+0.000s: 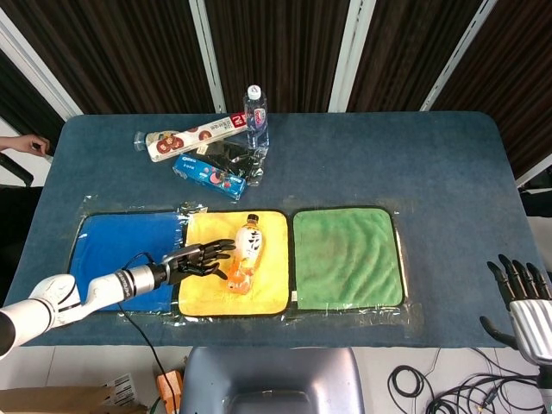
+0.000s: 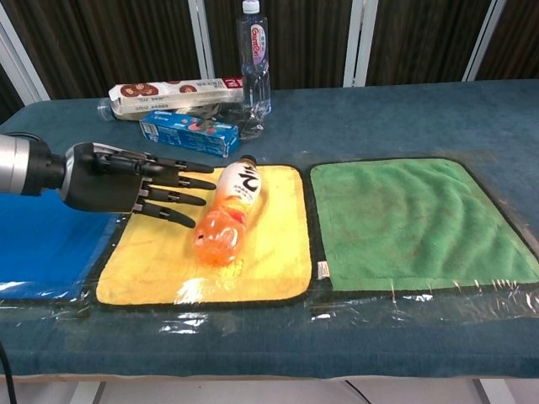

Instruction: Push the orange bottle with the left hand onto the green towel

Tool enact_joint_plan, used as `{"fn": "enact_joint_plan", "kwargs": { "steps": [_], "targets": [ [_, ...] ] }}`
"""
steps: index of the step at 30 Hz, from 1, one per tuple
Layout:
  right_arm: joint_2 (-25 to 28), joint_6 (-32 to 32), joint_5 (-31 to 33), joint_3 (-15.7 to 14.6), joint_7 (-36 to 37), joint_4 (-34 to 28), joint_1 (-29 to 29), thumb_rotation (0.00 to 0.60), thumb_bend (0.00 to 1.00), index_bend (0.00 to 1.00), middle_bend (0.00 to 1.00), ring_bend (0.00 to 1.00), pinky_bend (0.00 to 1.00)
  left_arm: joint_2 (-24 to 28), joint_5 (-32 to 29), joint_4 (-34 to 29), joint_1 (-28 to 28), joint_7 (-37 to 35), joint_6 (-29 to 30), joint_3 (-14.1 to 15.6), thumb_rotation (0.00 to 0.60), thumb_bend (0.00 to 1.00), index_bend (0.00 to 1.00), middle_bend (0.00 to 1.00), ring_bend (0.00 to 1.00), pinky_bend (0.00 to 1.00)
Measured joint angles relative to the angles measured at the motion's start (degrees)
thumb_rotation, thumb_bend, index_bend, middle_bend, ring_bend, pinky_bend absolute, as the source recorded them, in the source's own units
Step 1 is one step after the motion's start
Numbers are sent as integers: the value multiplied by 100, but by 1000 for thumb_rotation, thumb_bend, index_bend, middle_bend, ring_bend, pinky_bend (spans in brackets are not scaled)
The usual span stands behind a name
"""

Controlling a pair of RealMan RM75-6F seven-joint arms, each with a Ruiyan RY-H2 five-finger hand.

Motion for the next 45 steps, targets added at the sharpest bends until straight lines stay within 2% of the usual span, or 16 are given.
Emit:
{"fn": "enact_joint_plan", "kwargs": {
  "steps": [20,26,40,45],
  "targets": [
    [1,-15,-11,-5,3,12,4,600,168,0,5,0,0,-252,-141,-48,-145,-176,-30,-136,600,556,0,0,0,300],
    [13,-9,2,2,42,23,0,600,167,0,5,0,0,-379,-143,97,-129,-321,145,-190,600,558,0,0,0,214],
    [44,51,-33,-6,139,39,-26,600,168,0,5,0,0,-733,-44,430,-189,-156,266,-223,600,558,0,0,0,152],
    [58,73,-25,-2,186,54,-39,600,168,0,5,0,0,-839,-12,542,-176,118,332,-238,600,558,0,19,0,129]
  ]
}}
